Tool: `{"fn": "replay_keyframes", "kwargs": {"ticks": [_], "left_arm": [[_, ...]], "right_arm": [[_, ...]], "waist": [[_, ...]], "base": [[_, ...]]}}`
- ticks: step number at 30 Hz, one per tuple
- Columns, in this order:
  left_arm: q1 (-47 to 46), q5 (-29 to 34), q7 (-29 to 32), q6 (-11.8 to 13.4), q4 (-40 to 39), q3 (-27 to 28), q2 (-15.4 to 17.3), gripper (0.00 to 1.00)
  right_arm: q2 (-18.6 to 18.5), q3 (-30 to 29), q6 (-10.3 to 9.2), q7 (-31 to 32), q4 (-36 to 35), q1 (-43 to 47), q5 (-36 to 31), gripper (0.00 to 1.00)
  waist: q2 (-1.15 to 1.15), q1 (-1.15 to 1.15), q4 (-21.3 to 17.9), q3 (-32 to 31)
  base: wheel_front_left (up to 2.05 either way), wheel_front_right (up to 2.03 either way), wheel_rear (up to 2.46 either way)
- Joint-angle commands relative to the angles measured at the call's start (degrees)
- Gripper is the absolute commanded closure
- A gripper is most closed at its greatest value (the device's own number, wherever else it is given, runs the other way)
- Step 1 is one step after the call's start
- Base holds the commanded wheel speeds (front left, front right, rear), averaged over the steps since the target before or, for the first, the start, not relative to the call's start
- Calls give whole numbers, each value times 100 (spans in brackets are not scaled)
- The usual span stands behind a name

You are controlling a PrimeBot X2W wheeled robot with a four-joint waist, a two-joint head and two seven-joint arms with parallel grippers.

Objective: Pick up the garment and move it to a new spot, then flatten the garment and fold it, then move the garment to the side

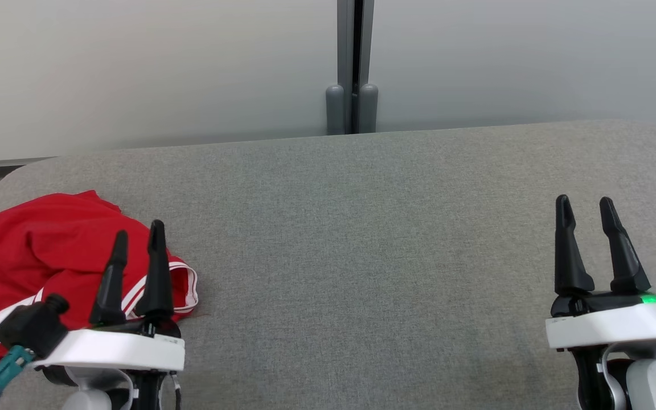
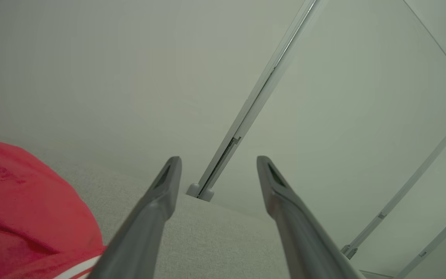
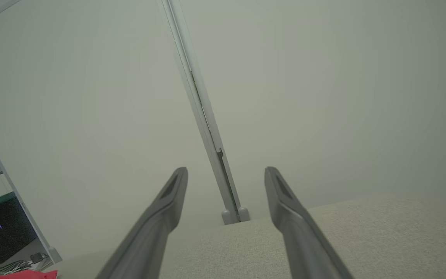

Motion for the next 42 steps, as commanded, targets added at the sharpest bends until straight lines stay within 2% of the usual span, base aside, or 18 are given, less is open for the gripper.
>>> {"fn": "replay_keyframes", "kwargs": {"ticks": [1, 7, 14, 19, 32, 36, 42], "left_arm": [[31, 305, -52, 86, 97, -95, 37, 0], [-9, 1148, -151, 276, 314, -451, 140, 0], [53, 1670, -257, 584, 559, -834, 312, 0], [52, 1917, -326, 804, 727, -1045, 383, 0], [-70, 2436, -487, 1122, 853, -1420, 538, 0], [-58, 2420, -531, 1158, 808, -1378, 475, 0], [39, 2300, -605, 986, 811, -1088, 294, 0]], "right_arm": [[-13, 37, 1, -81, 37, 4, -275, 0], [1, 71, 1, -176, 232, 53, -731, 0], [-1, 187, 1, -280, 359, 156, -1022, 0], [-1, 271, 1, -350, 453, 203, -1217, 0], [-7, 337, 1, -509, 527, 146, -1818, 0], [-9, 352, 1, -558, 554, 160, -1694, 0], [-12, 369, 1, -627, 710, 187, -1316, 0]], "waist": [[0, 0, -7, -5], [0, 0, -39, -3], [0, 0, -82, -17], [0, 0, -92, -16], [0, 0, -91, 24], [0, 0, -83, 34], [0, 0, -68, 26]], "base": [[0, 0, 0], [0, 0, 0], [0, 0, 0], [0, 0, 0], [0, 0, 0], [0, 0, 0], [0, 0, 0]]}}
